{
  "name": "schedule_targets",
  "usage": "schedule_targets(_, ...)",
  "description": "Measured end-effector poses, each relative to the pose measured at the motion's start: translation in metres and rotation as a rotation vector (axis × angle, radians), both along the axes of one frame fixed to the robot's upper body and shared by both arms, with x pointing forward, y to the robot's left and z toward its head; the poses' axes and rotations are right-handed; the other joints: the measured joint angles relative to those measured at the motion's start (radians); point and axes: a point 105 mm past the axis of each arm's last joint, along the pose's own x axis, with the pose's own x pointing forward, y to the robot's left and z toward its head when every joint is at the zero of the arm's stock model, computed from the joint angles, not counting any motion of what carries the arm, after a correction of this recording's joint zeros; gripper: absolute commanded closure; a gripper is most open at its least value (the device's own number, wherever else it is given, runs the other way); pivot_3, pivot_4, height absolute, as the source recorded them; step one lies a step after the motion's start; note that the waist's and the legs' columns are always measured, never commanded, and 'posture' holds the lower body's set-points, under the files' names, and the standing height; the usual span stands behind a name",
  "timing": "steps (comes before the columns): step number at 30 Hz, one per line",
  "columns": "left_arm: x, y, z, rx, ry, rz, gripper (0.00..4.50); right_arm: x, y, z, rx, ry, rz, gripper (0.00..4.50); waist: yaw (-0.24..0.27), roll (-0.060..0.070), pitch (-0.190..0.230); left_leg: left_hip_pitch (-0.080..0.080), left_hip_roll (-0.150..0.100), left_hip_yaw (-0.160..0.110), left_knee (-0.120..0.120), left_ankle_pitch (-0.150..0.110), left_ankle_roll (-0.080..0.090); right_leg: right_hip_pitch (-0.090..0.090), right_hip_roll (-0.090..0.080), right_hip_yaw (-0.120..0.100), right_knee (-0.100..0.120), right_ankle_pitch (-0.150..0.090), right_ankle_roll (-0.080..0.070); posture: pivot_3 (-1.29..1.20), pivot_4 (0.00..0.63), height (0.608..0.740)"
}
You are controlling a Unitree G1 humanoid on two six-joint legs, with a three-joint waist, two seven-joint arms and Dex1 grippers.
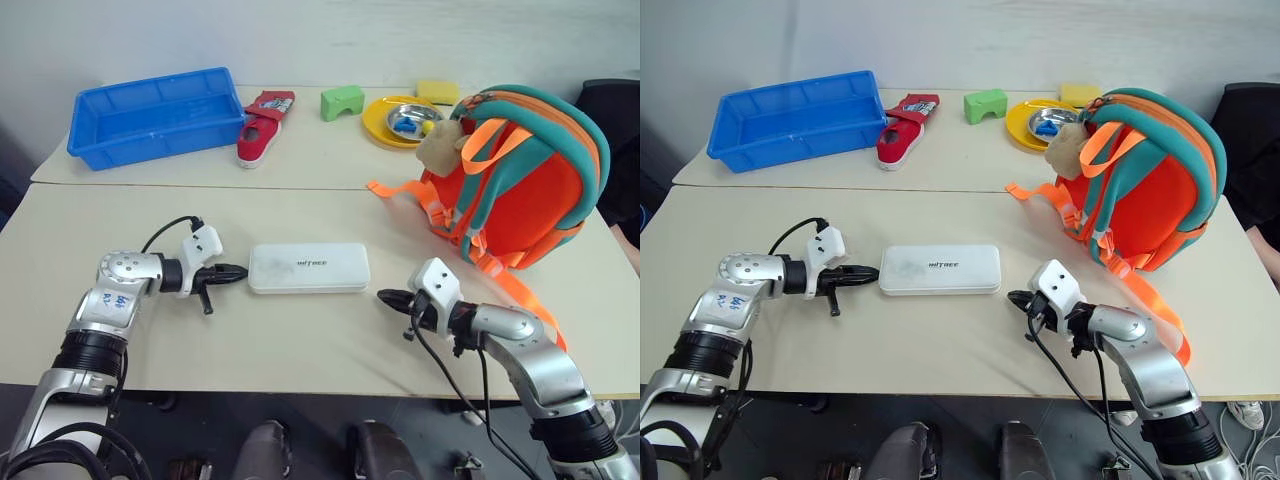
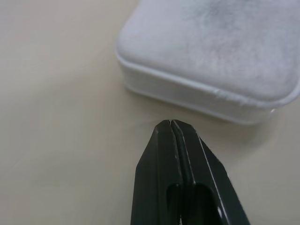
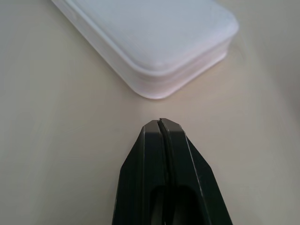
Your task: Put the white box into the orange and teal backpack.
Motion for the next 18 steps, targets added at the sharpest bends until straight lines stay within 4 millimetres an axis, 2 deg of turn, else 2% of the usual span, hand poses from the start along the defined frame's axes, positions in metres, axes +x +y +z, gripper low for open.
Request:
schedule_targets(2, 0.001, 0.004, 0.002, -0.038, 0.068, 0.033, 3.93, 0.008, -0.005, 0.004, -0.009, -0.023, -0.03, 4.5, 0.001, 0.0, 0.0, 0.0, 0.0, 0.0, 0.0, 0.0, 0.0, 0.0, 0.0, 0.0, 0.001, 0.0, 0.0, 0.0, 0.15, 0.74)
schedule_targets(7, -0.002, 0.003, 0.008, -0.342, 0.46, 0.199, 2.42, 0.025, -0.007, 0.008, -0.031, -0.074, -0.077, 4.5, 0.003, 0.0, 0.0, -0.001, 0.0, 0.0, 0.001, 0.001, -0.002, -0.001, 0.0, 0.0, 0.002, 0.0, 0.0, 0.0, 0.15, 0.74)
schedule_targets(9, -0.003, 0.001, 0.011, -0.419, 0.563, 0.249, 1.79, 0.027, -0.007, 0.007, -0.045, -0.083, -0.077, 4.5, 0.003, 0.0, 0.0, -0.001, 0.0, 0.0, 0.002, 0.002, -0.003, -0.001, 0.0, 0.0, 0.006, 0.0, 0.0, 0.0, 0.15, 0.74)
schedule_targets(13, -0.004, -0.004, 0.016, -0.482, 0.664, 0.291, 0.61, 0.026, -0.002, 0.004, -0.058, -0.089, -0.06, 4.5, 0.003, 0.0, 0.0, -0.001, -0.001, 0.0, 0.003, 0.002, -0.003, -0.001, 0.0, 0.001, 0.006, 0.0, 0.0, 0.0, 0.15, 0.74)
schedule_targets(18, 0.001, -0.02, 0.015, -0.527, 0.758, 0.323, 0.61, 0.025, 0.007, 0.002, -0.054, -0.092, -0.04, 4.5, 0.011, 0.0, 0.0, 0.0, -0.002, 0.0, 0.004, 0.002, -0.004, 0.0, -0.001, 0.001, 0.005, 0.0, 0.0, 0.0, 0.15, 0.74)
